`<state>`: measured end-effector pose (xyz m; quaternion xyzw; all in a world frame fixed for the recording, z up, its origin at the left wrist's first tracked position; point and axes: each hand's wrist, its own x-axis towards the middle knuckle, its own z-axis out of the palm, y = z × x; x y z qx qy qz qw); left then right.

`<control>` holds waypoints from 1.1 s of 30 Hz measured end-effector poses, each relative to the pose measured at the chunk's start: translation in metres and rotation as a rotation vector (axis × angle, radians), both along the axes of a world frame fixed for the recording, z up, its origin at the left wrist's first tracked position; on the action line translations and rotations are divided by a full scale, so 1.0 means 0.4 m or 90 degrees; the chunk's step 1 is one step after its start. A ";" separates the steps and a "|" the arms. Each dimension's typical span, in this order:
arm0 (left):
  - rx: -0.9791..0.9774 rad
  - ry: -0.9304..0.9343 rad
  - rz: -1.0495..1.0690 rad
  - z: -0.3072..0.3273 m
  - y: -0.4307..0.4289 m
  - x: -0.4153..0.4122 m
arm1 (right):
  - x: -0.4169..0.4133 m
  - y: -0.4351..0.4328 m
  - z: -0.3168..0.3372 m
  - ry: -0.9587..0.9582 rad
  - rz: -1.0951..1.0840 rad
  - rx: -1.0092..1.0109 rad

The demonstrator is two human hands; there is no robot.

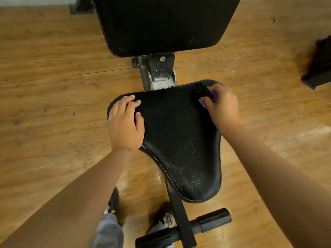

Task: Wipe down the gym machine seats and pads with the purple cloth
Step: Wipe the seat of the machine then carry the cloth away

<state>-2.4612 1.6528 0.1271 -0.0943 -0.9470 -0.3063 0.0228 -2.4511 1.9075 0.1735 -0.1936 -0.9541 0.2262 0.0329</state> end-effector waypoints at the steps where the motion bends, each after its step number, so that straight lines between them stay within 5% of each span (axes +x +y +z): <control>1: 0.000 -0.002 -0.001 0.001 0.001 0.000 | 0.014 -0.031 0.001 0.005 0.016 -0.011; 9: 0.006 -0.011 0.004 0.007 0.004 0.000 | 0.175 -0.184 0.070 -0.041 0.254 -0.137; 15: -0.030 -0.019 -0.007 0.003 0.002 -0.006 | 0.090 -0.070 0.120 0.044 -0.121 -0.435; 20: -0.071 -0.037 -0.022 0.006 0.002 -0.011 | 0.025 -0.045 0.094 0.007 -0.164 -0.348; 25: -0.087 -0.055 -0.041 0.016 0.002 -0.010 | 0.017 -0.106 0.067 -0.065 -0.122 -0.083; 33: -0.100 -0.066 -0.048 0.007 -0.001 -0.009 | -0.064 -0.118 0.060 -0.074 -0.135 -0.052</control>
